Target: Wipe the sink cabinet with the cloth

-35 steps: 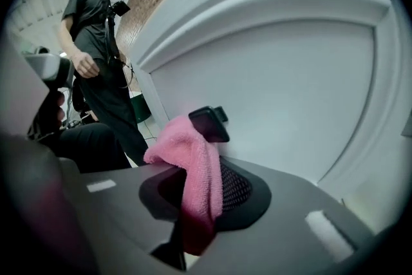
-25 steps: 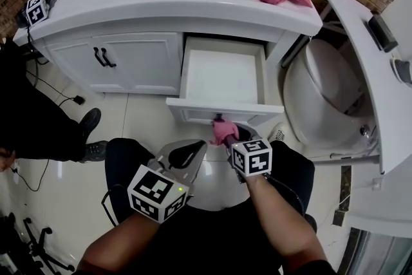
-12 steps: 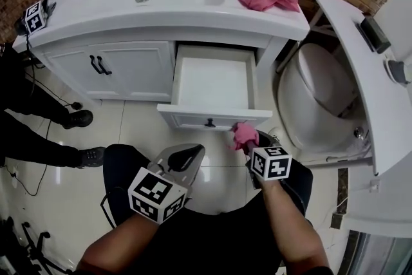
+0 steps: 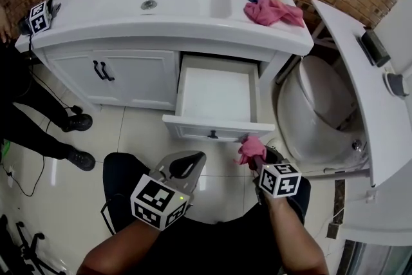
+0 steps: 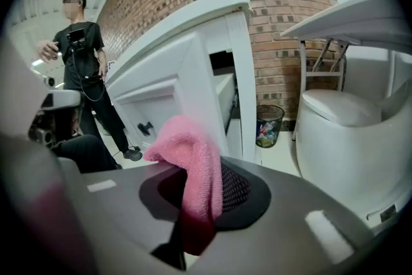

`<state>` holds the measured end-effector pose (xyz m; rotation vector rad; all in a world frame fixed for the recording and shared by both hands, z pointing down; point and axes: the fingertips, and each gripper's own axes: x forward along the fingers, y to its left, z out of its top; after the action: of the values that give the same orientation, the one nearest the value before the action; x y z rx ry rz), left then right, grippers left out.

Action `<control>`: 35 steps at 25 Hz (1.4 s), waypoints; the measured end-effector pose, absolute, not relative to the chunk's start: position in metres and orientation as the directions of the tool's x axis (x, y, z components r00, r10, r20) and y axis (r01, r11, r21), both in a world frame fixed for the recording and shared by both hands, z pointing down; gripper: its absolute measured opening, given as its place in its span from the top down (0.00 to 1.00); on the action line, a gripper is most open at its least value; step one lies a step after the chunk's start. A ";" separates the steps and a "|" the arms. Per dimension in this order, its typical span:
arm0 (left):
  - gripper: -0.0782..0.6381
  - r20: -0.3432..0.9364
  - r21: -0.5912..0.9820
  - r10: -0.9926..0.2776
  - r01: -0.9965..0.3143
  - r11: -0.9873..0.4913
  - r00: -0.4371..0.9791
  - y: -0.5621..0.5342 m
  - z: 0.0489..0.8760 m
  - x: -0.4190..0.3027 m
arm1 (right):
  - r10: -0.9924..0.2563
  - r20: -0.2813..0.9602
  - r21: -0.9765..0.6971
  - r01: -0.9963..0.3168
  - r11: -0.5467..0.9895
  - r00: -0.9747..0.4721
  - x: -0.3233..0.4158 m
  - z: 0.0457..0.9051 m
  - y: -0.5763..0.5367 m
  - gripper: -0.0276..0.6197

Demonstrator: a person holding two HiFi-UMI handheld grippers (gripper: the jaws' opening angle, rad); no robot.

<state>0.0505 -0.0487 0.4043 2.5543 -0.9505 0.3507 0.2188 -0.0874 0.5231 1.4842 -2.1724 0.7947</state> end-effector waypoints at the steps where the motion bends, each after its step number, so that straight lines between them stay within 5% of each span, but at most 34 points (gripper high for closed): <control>1: 0.88 0.360 0.271 -0.572 -0.669 -0.692 0.737 -0.050 0.403 0.048 | -0.717 0.580 -0.235 -0.922 0.309 -0.388 0.212 0.510 -0.084 0.83; 10: 0.88 0.351 0.226 -0.584 -0.672 -0.706 0.732 -0.063 0.390 0.029 | -0.660 0.427 -0.128 -0.764 0.633 -0.619 0.138 0.361 -0.074 0.83; 17: 0.88 0.331 0.231 -0.598 -0.677 -0.699 0.730 -0.077 0.381 0.010 | -0.723 0.314 -0.031 -0.767 0.641 -0.616 0.130 0.280 -0.132 0.83; 27: 0.88 0.338 0.245 -0.603 -0.686 -0.685 0.723 -0.097 0.386 -0.013 | -0.672 0.322 -0.019 -0.714 0.700 -0.667 0.095 0.269 -0.233 0.83; 35: 0.88 0.340 0.308 -0.608 -0.696 -0.649 0.718 -0.084 0.399 -0.026 | -0.529 0.525 -0.047 -0.643 0.764 -0.667 0.069 0.361 -0.275 0.84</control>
<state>-0.0260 -0.0838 0.3987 2.5051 -1.0029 0.2875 0.0694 -0.2753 0.3613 0.8819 -2.4676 0.3127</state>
